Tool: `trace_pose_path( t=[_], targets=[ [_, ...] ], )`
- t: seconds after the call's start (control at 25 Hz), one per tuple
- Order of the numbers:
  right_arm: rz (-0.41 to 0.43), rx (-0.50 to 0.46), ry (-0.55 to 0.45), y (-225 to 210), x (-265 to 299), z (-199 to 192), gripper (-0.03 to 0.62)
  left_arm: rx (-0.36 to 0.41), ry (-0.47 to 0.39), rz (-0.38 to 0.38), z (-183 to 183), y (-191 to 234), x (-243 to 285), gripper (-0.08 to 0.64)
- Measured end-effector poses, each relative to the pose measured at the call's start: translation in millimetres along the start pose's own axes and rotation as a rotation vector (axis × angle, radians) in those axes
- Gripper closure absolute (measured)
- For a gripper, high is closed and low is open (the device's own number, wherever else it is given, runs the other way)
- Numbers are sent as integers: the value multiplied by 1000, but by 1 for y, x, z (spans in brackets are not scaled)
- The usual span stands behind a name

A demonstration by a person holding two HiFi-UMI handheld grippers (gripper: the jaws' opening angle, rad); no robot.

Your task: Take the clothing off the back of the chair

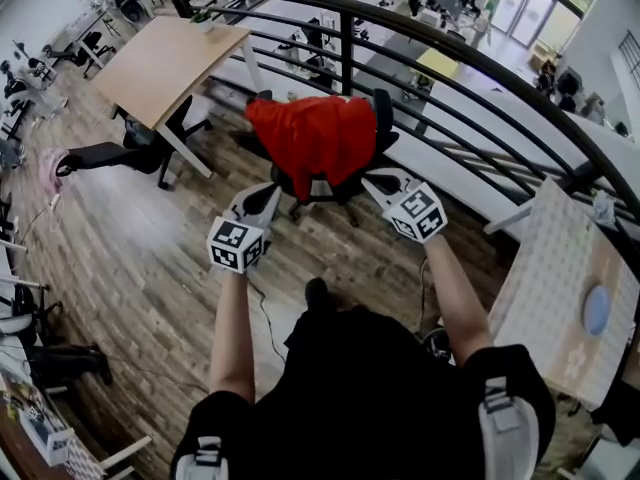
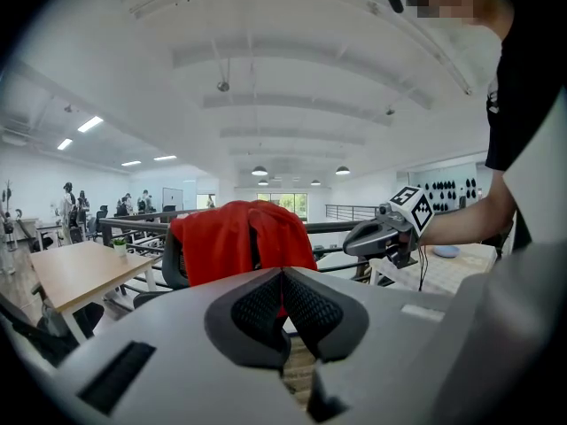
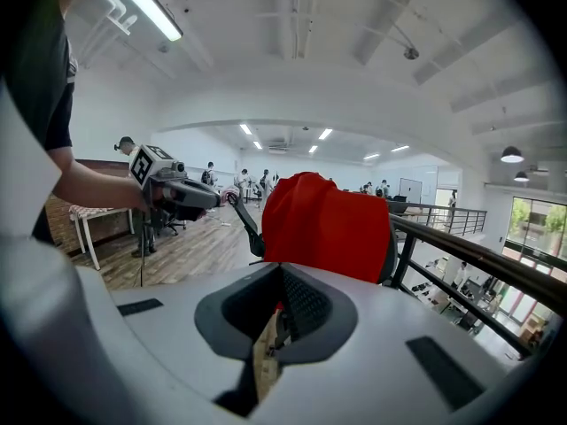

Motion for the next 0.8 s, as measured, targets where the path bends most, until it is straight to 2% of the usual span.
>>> trace_pose_path(
  t=[0.48, 0.8],
  targets=[
    [-111, 36, -7, -21, 19, 14, 593, -1, -19, -82, 5, 54, 28, 555],
    [-170, 63, -35, -26, 36, 23, 592, 2, -3, -154, 4, 87, 34, 550]
  ],
)
Point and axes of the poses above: the fingertips, and each gripper's own axes: x forward along the fingers, y to its left, z out of its top, the point moved 6 cm from there along -x, backward along the fingers, and after that the axes turned 3 degrees about x, right-handed, at the moved point
